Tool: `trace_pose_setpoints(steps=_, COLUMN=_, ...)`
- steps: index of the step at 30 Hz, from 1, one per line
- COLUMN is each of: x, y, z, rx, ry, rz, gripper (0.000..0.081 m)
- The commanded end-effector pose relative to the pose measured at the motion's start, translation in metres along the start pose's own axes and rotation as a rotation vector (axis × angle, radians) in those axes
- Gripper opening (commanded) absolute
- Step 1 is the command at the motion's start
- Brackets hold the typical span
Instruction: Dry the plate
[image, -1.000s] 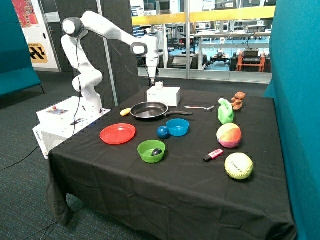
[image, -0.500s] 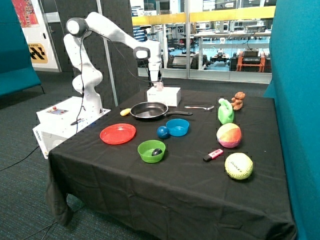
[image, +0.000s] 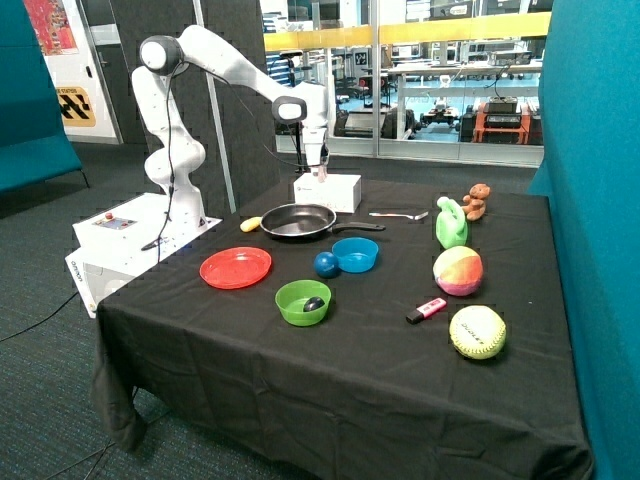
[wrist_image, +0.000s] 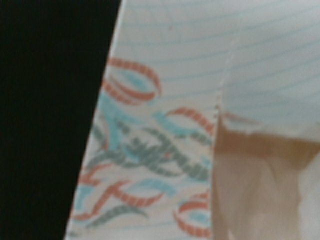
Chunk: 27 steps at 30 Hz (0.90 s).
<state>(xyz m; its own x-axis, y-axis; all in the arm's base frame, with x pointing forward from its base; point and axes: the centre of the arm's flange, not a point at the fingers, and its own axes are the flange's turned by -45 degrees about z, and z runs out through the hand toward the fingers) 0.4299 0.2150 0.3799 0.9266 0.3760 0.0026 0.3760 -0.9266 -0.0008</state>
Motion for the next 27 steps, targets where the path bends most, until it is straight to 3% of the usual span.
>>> trace_pose_setpoints(steps=1, x=0.005, y=0.01, z=0.002, rx=-0.0008, ry=-0.0026, rz=0.026, gripper=0.0347)
trace_pose_setpoints(steps=7, x=0.005, y=0.012, z=0.005, rx=-0.0008, ry=-0.0026, rz=0.03, gripper=0.0317)
trace_pose_setpoints(steps=9, x=0.005, y=0.011, z=0.006, rx=-0.0008, ry=-0.0026, rz=0.032, gripper=0.0227)
trace_pose_setpoints(steps=10, x=0.005, y=0.01, z=0.007, rx=-0.0008, ry=-0.0026, rz=0.035, gripper=0.0114)
trace_pose_setpoints(steps=11, x=0.005, y=0.01, z=0.008, rx=-0.0008, ry=-0.0026, rz=0.037, gripper=0.0057)
trace_pose_setpoints(steps=13, x=0.006, y=0.009, z=0.009, rx=-0.0008, ry=-0.0026, rz=0.036, gripper=0.0014)
trace_pose_setpoints(steps=27, x=0.002, y=0.002, z=0.014, rx=-0.0008, ry=-0.0026, rz=0.01, gripper=0.0)
